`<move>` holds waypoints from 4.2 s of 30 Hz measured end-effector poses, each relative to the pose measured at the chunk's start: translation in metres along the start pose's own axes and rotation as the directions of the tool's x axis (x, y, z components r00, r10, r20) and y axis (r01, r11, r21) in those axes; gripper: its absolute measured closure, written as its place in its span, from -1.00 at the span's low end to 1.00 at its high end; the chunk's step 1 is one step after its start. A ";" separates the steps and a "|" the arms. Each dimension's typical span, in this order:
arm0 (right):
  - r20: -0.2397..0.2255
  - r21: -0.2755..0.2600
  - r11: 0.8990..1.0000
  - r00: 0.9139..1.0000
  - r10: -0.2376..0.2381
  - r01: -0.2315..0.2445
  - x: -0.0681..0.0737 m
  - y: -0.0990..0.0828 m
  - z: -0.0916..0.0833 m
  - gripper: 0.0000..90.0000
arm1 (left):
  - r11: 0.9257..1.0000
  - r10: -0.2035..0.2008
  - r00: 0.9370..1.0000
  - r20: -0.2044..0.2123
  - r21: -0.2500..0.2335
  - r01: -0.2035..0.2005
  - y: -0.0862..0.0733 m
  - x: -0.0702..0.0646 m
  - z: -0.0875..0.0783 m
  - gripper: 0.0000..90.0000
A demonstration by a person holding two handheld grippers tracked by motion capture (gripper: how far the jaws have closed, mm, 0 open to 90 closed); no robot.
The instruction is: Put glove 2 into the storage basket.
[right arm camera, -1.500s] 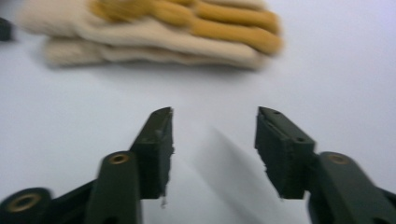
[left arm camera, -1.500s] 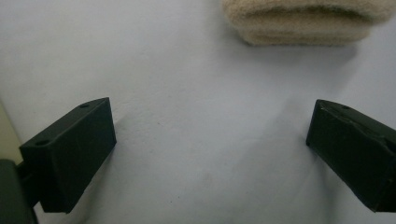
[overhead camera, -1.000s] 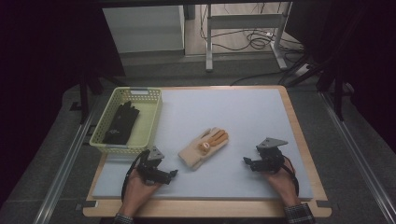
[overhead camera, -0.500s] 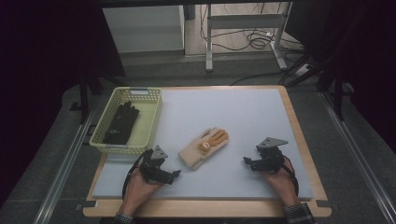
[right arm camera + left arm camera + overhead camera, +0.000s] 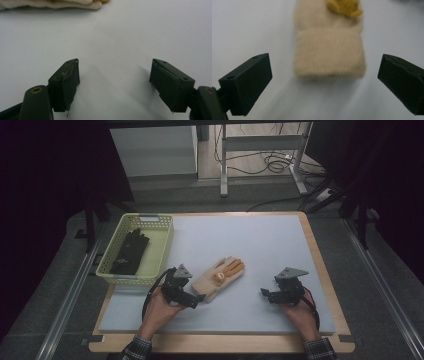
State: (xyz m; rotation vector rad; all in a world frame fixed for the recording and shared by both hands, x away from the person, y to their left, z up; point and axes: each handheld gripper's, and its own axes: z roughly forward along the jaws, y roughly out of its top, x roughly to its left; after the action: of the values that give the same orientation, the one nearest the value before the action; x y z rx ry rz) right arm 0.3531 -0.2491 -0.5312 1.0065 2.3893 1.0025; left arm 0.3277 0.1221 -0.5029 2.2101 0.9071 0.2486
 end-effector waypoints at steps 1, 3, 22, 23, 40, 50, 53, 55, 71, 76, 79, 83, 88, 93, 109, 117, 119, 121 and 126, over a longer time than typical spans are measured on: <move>0.000 0.000 1.000 1.000 0.000 0.000 0.000 0.000 0.000 -0.48 | 1.000 0.001 1.000 0.005 0.002 -0.001 0.005 -0.001 0.002 -1.00; 0.000 0.000 1.000 1.000 0.000 0.000 0.000 0.000 0.000 -0.48 | 1.000 0.008 1.000 0.012 0.010 -0.008 0.014 -0.001 0.008 -1.00; 0.000 -0.001 1.000 1.000 0.000 0.000 0.000 0.000 0.000 -0.48 | 0.989 0.051 0.998 -0.026 0.143 -0.046 0.045 -0.004 0.082 -0.92; 0.000 -0.001 1.000 1.000 0.000 0.000 0.000 0.000 0.000 -0.48 | 0.989 0.055 0.998 -0.022 0.140 -0.051 0.044 -0.004 0.079 -0.81; 0.000 0.000 1.000 1.000 0.000 0.000 0.000 0.000 0.000 -0.48 | 0.995 0.039 0.999 -0.028 0.092 -0.036 0.051 -0.007 0.056 0.49; -0.004 0.001 1.000 1.000 0.001 -0.001 -0.001 0.000 0.000 -0.48 | 0.996 0.044 0.998 -0.045 0.082 -0.040 0.068 -0.002 0.042 0.56; -0.005 0.001 1.000 1.000 0.002 -0.002 -0.001 0.000 0.000 -0.48 | 0.996 0.051 0.997 -0.063 0.073 -0.046 0.073 -0.001 0.033 0.56; -0.005 0.000 1.000 1.000 0.003 -0.003 -0.001 0.000 0.000 -0.48 | 0.997 0.054 0.996 -0.072 0.066 -0.049 0.077 0.000 0.026 0.56; -0.004 0.000 1.000 1.000 0.000 0.000 -0.001 0.000 0.000 -0.48 | 0.998 -0.003 0.986 -0.165 0.065 0.014 0.098 0.031 -0.022 0.55; -0.004 -0.002 1.000 1.000 0.000 0.000 -0.001 0.000 0.000 -0.48 | 0.997 -0.033 0.980 -0.195 0.066 0.047 0.100 0.045 -0.032 0.54; -0.004 -0.002 1.000 1.000 0.001 -0.001 -0.001 0.000 0.000 -0.48 | 0.996 -0.051 0.975 -0.217 0.065 0.067 0.101 0.052 -0.037 0.54; -0.004 -0.002 1.000 1.000 0.001 -0.001 -0.001 0.000 0.000 -0.48 | 0.994 -0.066 0.968 -0.241 0.068 0.085 0.101 0.061 -0.043 0.54; -0.004 -0.002 1.000 1.000 0.001 -0.001 -0.001 0.000 0.000 -0.48 | 0.991 -0.088 0.954 -0.288 0.073 0.114 0.098 0.076 -0.056 0.54; -0.004 -0.002 1.000 1.000 0.001 -0.001 -0.001 0.000 0.000 -0.48 | 0.985 -0.131 0.930 -0.342 0.063 0.162 0.093 0.095 -0.073 0.53; -0.004 -0.002 1.000 1.000 0.001 -0.001 0.000 0.000 0.000 -0.48 | 0.946 -0.237 0.835 -0.496 0.078 0.314 0.052 0.155 -0.094 0.50; -0.004 -0.003 1.000 1.000 0.001 -0.001 0.000 0.000 0.000 -0.48 | 0.918 -0.246 0.808 -0.536 0.138 0.371 0.032 0.178 -0.067 0.49; -0.004 -0.003 1.000 1.000 0.001 -0.001 0.000 0.000 0.000 -0.48 | 0.911 -0.249 0.806 -0.537 0.152 0.383 0.026 0.182 -0.059 0.49; -0.004 -0.003 1.000 1.000 0.001 -0.001 0.000 0.000 0.000 -0.48 | 0.907 -0.244 0.808 -0.536 0.168 0.386 0.022 0.184 -0.052 0.48; -0.004 -0.003 1.000 1.000 0.001 -0.001 0.000 0.000 0.000 -0.48 | 0.900 -0.242 0.820 -0.519 0.196 0.390 0.020 0.185 -0.034 0.46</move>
State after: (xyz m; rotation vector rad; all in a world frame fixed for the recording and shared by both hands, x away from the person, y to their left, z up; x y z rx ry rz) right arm 0.3535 -0.2492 -0.5316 1.0055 2.3898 1.0089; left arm 0.4600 0.2562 -0.4816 2.2479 1.6737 0.5539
